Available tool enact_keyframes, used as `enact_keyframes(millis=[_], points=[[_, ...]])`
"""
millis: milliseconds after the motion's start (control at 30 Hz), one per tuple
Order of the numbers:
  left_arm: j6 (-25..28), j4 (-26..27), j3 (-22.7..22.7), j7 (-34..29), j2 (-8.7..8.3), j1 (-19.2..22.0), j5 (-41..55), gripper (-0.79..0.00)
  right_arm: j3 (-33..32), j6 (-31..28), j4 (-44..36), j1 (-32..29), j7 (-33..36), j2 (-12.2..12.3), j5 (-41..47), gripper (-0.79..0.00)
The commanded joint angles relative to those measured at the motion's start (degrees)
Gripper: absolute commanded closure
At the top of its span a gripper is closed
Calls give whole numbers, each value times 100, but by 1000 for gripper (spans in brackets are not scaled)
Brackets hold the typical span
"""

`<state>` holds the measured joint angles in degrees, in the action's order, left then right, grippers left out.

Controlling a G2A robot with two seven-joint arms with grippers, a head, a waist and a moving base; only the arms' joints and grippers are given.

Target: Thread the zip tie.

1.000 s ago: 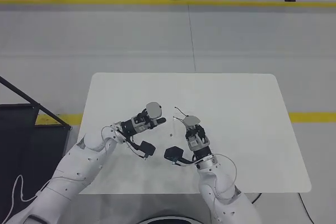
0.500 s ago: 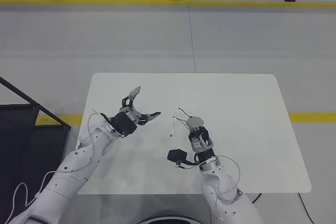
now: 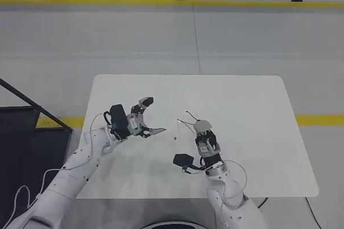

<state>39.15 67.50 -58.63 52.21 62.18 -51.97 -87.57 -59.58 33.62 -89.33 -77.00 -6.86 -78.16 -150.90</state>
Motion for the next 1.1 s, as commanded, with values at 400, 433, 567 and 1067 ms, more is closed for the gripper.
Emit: enact_keyframes(millis=[400,433,567,1067], points=[[1575,161,377,-1805,248,-269,3240,-763,281,601,85,8,1169,-183,-1751,0],[1776,158,415,-1961,257,-272,3468,-736,316,595,109,33,1236,-202,-1812,0],[1885,225,484,-2428,257,-223,4095,-585,430,584,236,133,1419,-271,-2002,0],[1885,26,1014,-3230,418,-28,5685,-329,539,545,466,284,1404,-408,-1965,0]])
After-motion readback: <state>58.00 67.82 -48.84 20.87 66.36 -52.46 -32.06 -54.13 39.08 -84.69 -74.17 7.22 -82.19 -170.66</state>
